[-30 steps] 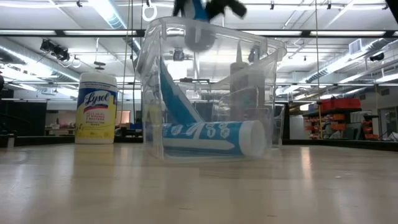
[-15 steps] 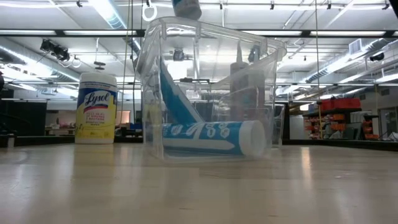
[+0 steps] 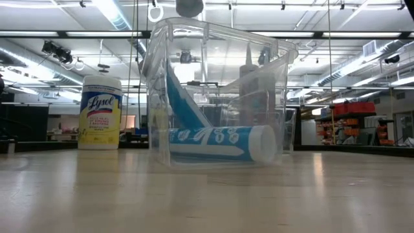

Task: Sort silicone sealant tubes
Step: Adjust the blue sealants in the bottom transparent bin

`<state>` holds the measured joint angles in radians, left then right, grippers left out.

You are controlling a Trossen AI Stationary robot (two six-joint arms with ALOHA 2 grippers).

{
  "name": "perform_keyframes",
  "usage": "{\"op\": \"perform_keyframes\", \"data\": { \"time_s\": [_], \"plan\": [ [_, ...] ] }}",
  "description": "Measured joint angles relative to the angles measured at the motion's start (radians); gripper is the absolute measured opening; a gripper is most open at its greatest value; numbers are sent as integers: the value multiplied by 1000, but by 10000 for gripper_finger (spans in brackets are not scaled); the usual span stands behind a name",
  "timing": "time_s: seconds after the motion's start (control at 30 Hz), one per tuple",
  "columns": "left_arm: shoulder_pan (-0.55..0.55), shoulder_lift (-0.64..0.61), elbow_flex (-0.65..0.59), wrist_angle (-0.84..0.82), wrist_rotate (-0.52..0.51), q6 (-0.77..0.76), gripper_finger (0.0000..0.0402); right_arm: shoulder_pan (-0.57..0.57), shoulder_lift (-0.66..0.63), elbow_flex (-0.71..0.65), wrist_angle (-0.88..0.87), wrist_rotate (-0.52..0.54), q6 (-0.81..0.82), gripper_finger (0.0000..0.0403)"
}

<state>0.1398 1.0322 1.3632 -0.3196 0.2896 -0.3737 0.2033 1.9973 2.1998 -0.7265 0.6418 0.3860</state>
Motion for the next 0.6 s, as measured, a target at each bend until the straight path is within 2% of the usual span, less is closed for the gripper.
{"op": "perform_keyframes", "data": {
  "time_s": [0.2, 0.33, 0.53, 0.6],
  "plan": [
    [-15, 16, -1, -75, -79, 46, 342, -14, -2, 0, 76, -7, -30, 199],
    [-20, 34, -1, -11, -78, 79, 342, -20, -2, 0, 80, -50, -15, 199],
    [-20, 78, -2, -19, -49, 66, 342, -40, -2, 0, 92, -64, -27, 199],
    [-21, 105, -3, 12, -45, 64, 342, -46, -2, 0, 92, -98, -28, 199]
  ]
}}
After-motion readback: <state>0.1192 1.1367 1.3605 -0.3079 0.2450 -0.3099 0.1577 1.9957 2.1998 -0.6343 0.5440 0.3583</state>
